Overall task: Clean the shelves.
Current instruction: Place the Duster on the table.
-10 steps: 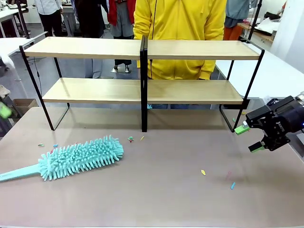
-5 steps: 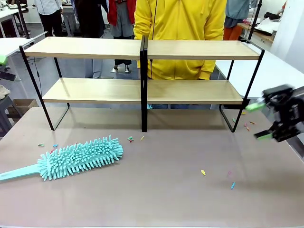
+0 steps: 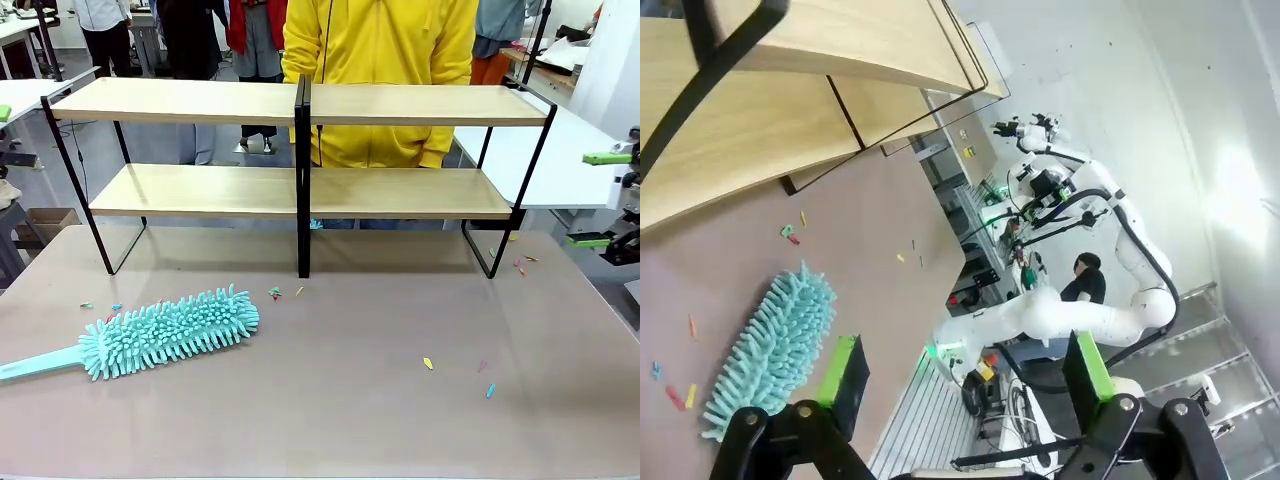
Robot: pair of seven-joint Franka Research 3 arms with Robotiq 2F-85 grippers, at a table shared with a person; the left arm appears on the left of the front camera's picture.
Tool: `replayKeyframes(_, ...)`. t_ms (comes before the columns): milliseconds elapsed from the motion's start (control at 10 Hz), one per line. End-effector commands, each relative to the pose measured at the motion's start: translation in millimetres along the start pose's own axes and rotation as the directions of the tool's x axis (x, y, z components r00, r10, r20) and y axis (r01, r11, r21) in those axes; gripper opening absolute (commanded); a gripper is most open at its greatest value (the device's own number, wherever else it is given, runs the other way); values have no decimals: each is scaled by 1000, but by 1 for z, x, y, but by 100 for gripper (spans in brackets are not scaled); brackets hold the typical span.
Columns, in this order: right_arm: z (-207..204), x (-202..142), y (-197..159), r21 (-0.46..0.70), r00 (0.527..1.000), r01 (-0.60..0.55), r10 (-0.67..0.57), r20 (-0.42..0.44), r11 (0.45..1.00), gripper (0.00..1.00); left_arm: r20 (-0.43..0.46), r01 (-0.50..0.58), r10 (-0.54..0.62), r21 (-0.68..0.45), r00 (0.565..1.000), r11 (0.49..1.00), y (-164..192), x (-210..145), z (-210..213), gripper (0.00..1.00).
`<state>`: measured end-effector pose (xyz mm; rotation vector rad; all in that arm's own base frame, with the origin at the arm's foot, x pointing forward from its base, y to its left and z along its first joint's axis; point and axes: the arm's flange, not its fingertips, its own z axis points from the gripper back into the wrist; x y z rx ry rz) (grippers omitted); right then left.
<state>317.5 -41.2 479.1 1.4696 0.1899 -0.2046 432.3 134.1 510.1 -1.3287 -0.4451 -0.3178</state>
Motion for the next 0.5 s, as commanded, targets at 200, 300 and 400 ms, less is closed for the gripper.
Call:
replayKeyframes(200,0,0,2,-39,1000,-19,20,2,999,100,-16,27,-27,25,1000,999,-6,-2,0,100)
replayKeyframes(300,0,0,2,-39,1000,-19,20,2,999,100,-16,27,-27,25,1000,999,-6,-2,0,100)
replayKeyframes(400,0,0,2,-39,1000,-19,20,2,999,100,-16,27,-27,25,1000,999,-6,-2,0,100)
